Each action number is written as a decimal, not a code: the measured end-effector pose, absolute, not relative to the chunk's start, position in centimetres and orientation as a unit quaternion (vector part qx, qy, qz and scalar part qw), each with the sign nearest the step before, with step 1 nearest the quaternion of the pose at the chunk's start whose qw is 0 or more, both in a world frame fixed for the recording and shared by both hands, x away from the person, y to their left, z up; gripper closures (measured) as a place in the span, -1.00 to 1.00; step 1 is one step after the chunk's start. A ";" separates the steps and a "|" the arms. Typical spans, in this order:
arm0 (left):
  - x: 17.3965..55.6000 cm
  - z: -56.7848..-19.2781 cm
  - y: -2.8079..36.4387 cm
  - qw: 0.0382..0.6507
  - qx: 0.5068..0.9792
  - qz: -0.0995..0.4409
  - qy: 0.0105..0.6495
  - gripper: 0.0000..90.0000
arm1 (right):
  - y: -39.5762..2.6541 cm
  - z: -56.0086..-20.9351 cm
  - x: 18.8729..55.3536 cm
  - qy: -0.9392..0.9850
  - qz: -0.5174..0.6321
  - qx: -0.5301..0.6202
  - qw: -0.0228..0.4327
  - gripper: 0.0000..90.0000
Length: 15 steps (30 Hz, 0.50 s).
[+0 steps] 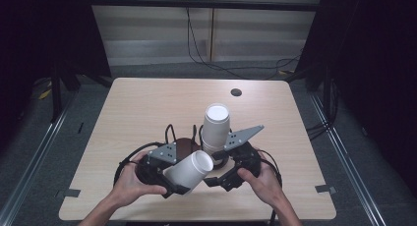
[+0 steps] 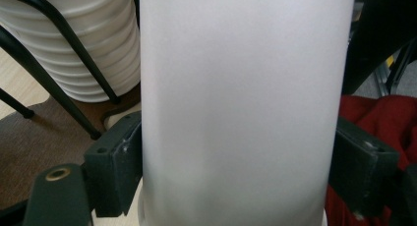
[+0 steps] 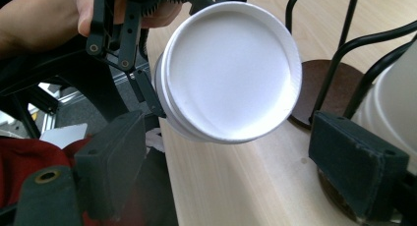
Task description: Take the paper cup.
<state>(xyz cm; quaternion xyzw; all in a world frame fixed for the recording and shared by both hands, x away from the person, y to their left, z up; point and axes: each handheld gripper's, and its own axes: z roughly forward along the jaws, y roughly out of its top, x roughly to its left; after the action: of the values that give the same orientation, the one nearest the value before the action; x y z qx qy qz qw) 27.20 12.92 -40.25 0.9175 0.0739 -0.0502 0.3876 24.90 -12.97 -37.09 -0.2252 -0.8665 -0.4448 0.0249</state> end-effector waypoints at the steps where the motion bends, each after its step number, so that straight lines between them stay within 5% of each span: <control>1: 27.2 -40.2 12.9 0.388 0.917 -0.050 0.074 -0.59 | -13.0 -37.1 24.9 -0.866 -0.445 -0.225 0.025 -0.67; 15: 27.2 -40.3 12.7 0.339 0.937 -0.045 0.074 -0.57 | -12.0 -38.0 24.9 -0.888 -0.411 -0.201 0.049 -0.67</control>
<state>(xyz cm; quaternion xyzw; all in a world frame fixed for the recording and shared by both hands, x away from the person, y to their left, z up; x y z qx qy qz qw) 27.16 12.68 -40.26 0.9366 0.0738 -0.0455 0.3394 24.87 -12.00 -37.96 -0.2013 -0.8876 -0.4114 0.0486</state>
